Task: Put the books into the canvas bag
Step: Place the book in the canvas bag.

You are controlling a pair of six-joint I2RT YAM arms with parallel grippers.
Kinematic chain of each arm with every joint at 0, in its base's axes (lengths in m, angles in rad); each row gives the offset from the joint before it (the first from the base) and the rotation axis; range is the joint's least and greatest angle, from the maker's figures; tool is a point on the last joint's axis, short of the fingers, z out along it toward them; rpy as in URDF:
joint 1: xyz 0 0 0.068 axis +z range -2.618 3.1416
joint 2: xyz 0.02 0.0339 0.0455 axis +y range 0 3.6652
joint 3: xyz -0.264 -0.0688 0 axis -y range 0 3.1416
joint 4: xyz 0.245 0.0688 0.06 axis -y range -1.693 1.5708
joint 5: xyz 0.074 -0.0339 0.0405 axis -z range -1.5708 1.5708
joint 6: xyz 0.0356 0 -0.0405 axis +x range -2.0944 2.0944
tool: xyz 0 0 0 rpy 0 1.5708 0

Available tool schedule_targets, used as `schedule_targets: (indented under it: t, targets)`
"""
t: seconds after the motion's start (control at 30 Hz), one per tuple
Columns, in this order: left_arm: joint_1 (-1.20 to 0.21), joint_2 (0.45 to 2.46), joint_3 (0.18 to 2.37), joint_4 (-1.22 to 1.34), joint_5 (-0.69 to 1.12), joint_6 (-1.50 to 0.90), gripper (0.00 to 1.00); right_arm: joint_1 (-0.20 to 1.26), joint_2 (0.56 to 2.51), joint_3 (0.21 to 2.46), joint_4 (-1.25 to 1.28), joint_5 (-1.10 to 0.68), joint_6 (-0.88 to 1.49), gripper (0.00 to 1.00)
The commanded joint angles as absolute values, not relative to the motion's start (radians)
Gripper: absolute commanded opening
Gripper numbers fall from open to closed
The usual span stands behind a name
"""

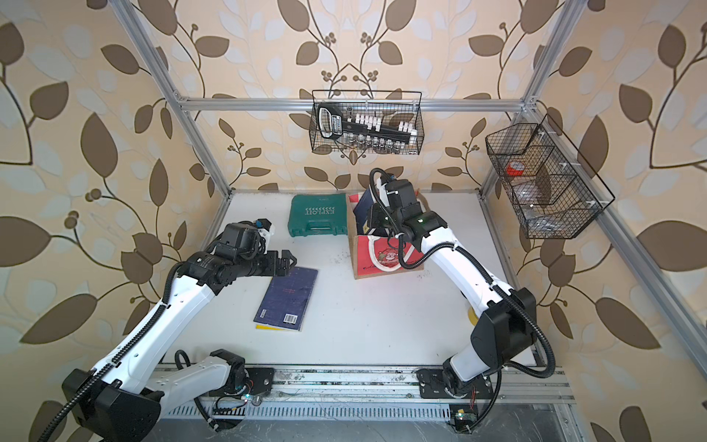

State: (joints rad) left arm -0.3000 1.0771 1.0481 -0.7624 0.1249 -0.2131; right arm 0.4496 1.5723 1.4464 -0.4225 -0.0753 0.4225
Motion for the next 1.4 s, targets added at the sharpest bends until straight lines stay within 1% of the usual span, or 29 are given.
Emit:
schedule_targets:
  t: [0.0,0.23,0.37,0.47,0.67,0.77,0.9,1.1,1.17,1.37]
  targets:
    - [-0.301,1.05,1.083,-0.779,0.106,-0.2,0.99,0.457,1.609,1.43,-0.407,-0.034,0.426,0.0]
    - [-0.301,1.051,1.084,-0.779,0.105,-0.2,0.99,0.443,1.653,1.434,-0.453,0.014,0.407,0.0]
    - [-0.301,1.056,1.086,-0.781,0.103,-0.199,0.99,0.432,1.642,1.424,-0.462,0.035,0.399,0.14]
    - [-0.301,1.06,1.086,-0.78,0.109,-0.199,0.99,0.42,1.623,1.417,-0.462,0.041,0.386,0.2]
    - [-0.301,1.074,1.089,-0.782,0.107,-0.199,0.99,0.407,1.572,1.413,-0.466,0.062,0.342,0.4]
    - [-0.301,1.082,1.092,-0.782,0.106,-0.203,0.99,0.406,1.535,1.415,-0.454,0.038,0.298,0.51]
    - [-0.295,1.111,1.1,-0.794,0.113,-0.228,0.99,0.413,1.452,1.388,-0.413,-0.039,0.24,0.67]
    - [-0.274,1.165,1.098,-0.81,0.116,-0.324,0.99,0.473,1.314,1.316,-0.379,-0.086,0.17,0.94]
    - [-0.259,1.185,1.088,-0.805,0.138,-0.361,0.99,0.499,1.281,1.294,-0.379,-0.094,0.161,0.99]
    - [-0.236,1.225,1.021,-0.755,0.171,-0.498,0.99,0.603,1.209,1.184,-0.322,-0.166,0.21,0.99]
